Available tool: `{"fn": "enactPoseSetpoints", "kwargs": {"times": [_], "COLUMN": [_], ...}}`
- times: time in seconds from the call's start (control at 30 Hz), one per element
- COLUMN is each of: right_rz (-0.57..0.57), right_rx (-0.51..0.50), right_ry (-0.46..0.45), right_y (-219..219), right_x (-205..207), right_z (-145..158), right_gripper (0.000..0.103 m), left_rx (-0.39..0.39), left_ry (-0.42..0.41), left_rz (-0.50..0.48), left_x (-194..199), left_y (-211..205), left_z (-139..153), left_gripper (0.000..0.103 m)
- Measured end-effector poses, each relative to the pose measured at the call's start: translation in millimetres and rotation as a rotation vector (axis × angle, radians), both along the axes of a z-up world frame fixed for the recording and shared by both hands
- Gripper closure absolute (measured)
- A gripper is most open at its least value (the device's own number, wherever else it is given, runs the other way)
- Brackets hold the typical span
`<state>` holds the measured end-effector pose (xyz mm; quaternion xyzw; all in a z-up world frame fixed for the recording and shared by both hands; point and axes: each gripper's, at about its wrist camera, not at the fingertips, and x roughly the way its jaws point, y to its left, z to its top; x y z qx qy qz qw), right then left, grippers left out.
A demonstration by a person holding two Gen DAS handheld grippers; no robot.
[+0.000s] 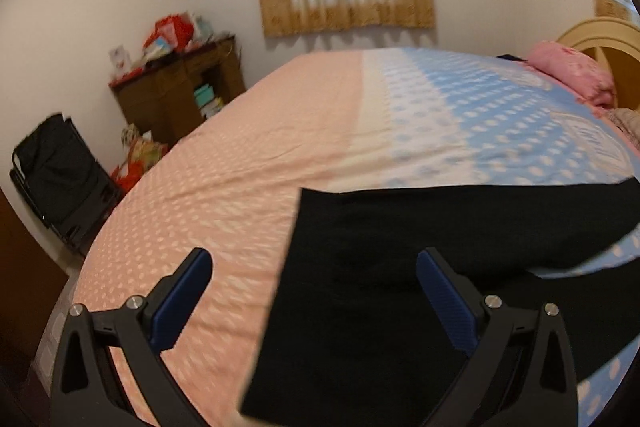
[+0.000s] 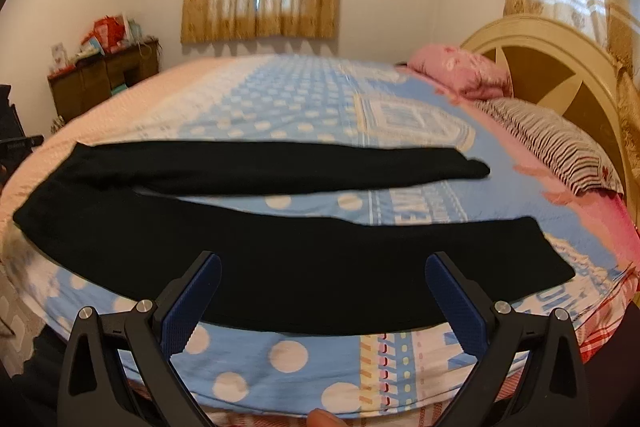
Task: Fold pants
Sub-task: 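Lower the left tool onto the pants waistband edge and close it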
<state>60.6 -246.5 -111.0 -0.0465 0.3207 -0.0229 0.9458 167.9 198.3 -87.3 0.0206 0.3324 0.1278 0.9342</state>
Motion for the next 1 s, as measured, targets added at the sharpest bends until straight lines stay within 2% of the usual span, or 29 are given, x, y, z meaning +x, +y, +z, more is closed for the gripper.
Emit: {"fn": "enactPoseSetpoints", "kwargs": {"times": [0.13, 0.2, 0.27, 0.5, 0.57, 0.6, 0.7, 0.77, 0.93, 1.0], "right_rz": [-0.023, -0.031, -0.045, -0.048, -0.041, -0.034, -0.017, -0.007, -0.013, -0.029], "right_rx": [0.017, 0.019, 0.003, -0.025, -0.031, -0.032, -0.024, -0.017, 0.017, 0.032], "right_ry": [0.027, 0.035, 0.036, 0.057, 0.052, 0.050, 0.050, 0.057, 0.078, 0.076], "right_y": [-12, -18, -23, -26, -25, -23, -22, -21, -31, -39], "right_x": [18, 29, 40, 72, 77, 80, 87, 93, 113, 120], "right_z": [-4, -2, 0, 2, 2, 2, 2, 1, 0, 1], "right_gripper": [0.001, 0.001, 0.001, 0.001, 0.001, 0.001, 0.001, 0.001, 0.001, 0.001], "left_rx": [-0.067, -0.115, -0.153, -0.177, -0.185, -0.185, -0.202, -0.223, -0.278, -0.289], "left_ry": [0.057, 0.097, 0.127, 0.196, 0.220, 0.231, 0.261, 0.279, 0.270, 0.269], "left_rz": [0.025, 0.019, 0.005, -0.041, -0.050, -0.055, -0.064, -0.073, -0.101, -0.112], "left_x": [39, 59, 77, 127, 139, 144, 153, 157, 159, 159], "left_y": [28, 37, 42, 51, 54, 55, 58, 62, 67, 67], "left_z": [-15, -24, -31, -51, -58, -61, -71, -77, -83, -82], "left_gripper": [0.004, 0.015, 0.019, 0.029, 0.038, 0.042, 0.045, 0.051, 0.053, 0.059]}}
